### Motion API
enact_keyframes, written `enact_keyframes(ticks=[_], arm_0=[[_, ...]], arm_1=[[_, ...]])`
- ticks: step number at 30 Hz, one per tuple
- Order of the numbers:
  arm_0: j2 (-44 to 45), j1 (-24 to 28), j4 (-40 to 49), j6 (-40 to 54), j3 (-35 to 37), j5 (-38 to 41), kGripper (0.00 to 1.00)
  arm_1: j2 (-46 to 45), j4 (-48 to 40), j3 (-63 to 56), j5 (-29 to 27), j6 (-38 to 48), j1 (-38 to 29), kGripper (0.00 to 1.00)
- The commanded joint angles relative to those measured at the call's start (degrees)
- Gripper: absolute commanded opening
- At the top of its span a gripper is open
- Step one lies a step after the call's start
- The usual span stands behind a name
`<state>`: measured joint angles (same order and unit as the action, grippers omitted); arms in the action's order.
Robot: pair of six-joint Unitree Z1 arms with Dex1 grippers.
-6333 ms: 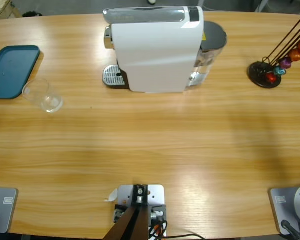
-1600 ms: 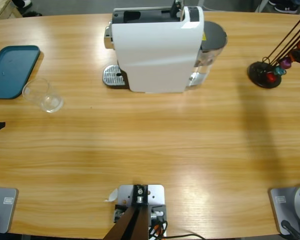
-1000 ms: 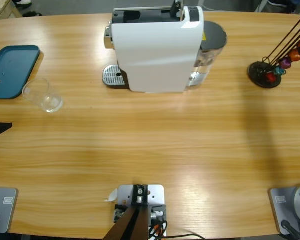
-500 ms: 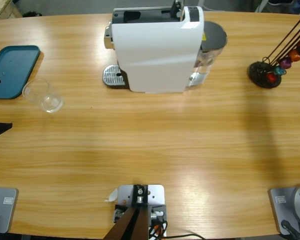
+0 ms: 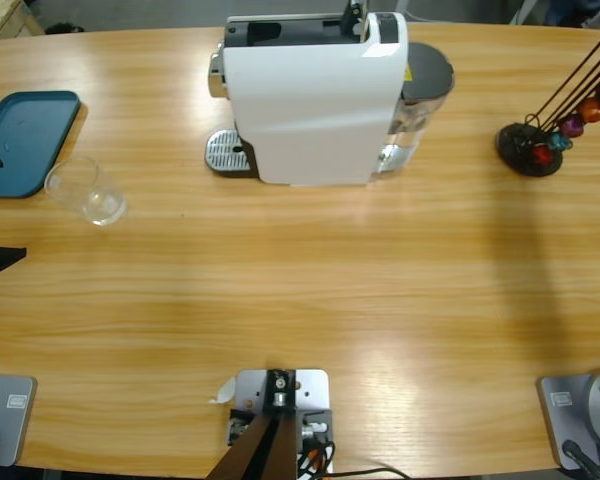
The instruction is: Pour coffee
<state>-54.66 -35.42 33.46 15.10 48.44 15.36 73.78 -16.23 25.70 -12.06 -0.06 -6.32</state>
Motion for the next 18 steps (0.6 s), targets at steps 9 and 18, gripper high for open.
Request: enact_keyframes(ticks=[9, 18], arm_0=[[0.3, -0.2, -1.0, -1.2, -4.4, 0.5, 0.973], [1.0, -0.2, -1.4, -1.6, -5.5, 0.5, 0.973]], arm_1=[[0.7, -1.0, -1.3, 3.1, -1.9, 0.6, 0.0], [-0.8, 1.7, 1.6, 3.1, -2.4, 0.6, 0.0]])
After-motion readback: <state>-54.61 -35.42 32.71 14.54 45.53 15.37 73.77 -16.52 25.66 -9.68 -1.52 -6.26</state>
